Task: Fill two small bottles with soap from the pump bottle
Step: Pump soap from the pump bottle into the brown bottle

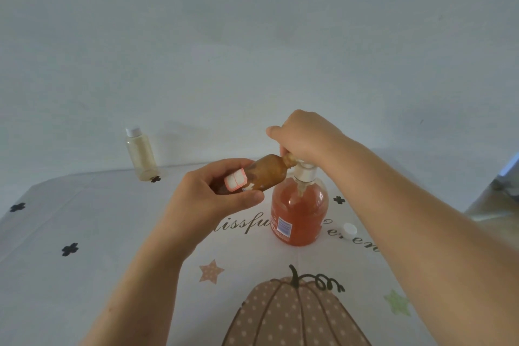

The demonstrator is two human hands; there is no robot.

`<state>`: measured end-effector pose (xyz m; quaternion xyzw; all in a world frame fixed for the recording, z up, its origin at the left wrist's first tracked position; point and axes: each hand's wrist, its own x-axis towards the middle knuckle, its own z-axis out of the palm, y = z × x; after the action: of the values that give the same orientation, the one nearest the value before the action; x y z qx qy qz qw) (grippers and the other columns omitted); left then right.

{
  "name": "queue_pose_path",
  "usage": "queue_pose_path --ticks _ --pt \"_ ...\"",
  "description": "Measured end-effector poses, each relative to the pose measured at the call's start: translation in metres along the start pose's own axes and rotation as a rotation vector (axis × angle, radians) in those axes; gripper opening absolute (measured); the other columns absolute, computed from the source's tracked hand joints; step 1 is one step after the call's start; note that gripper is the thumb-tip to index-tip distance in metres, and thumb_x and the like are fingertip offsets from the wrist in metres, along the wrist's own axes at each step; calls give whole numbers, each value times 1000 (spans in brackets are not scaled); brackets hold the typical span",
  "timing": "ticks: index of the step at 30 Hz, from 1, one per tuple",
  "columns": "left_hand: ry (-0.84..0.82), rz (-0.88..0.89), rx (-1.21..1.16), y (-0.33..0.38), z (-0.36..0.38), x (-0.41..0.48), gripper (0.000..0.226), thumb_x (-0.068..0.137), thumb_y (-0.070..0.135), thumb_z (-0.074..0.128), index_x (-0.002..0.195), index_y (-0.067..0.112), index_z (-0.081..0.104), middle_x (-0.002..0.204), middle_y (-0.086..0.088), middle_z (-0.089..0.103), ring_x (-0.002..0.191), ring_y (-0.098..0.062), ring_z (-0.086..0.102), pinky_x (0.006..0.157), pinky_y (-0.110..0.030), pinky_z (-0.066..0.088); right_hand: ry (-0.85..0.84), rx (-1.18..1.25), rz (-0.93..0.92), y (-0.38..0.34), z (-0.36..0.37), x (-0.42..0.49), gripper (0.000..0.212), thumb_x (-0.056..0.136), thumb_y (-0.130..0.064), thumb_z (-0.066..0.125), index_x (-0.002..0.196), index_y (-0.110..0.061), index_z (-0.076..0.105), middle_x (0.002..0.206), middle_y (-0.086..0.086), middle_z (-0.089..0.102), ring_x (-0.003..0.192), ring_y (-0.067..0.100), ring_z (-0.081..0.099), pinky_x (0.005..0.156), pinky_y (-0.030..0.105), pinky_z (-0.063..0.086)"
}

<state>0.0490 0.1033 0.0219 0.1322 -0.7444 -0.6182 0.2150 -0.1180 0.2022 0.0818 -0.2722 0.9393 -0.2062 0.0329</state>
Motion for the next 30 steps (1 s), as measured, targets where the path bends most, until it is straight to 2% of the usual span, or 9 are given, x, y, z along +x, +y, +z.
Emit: queue_pose_path --ticks 6,11,16,22,27,30 --pt "11 21 -28 3 2 -2 39 67 12 86 100 30 76 91 4 76 83 -7 70 74 -18 56 42 -78 -54 -4 -10 -1 44 100 -40 45 82 -10 71 71 2 69 59 20 58 66 30 48" --pt "18 17 -31 2 2 -1 38 67 12 87 99 32 76 92 4 76 83 -9 70 73 -19 56 27 -46 -35 -4 -9 -1 44 100 -40 45 86 -9 72 68 3 65 59 21 58 68 31 49" --pt "-1 4 -47 0 1 0 38 68 7 85 98 29 76 90 4 76 79 -6 69 69 -15 54 63 -68 -21 -2 -2 -1 45 100 -40 42 78 -10 69 66 2 63 58 21 56 60 29 44" --pt "4 -12 -22 -2 1 2 41 67 7 86 91 38 76 89 5 75 78 -9 68 69 -19 55 60 -42 -3 1 4 -3 43 99 -39 43 83 -10 70 71 3 65 62 22 57 60 30 42" --pt "8 -8 -53 1 3 -1 39 68 6 85 94 34 77 90 5 76 78 -6 69 68 -15 54 50 -56 -9 -3 -3 -4 42 100 -39 43 84 -10 70 70 3 64 62 21 56 58 28 41" --pt "11 -8 -39 3 4 -2 38 68 12 86 98 32 76 90 4 75 79 -9 69 71 -19 57 53 -85 -14 -7 -10 -4 41 100 -38 45 84 -11 71 69 1 66 61 20 58 58 27 42"
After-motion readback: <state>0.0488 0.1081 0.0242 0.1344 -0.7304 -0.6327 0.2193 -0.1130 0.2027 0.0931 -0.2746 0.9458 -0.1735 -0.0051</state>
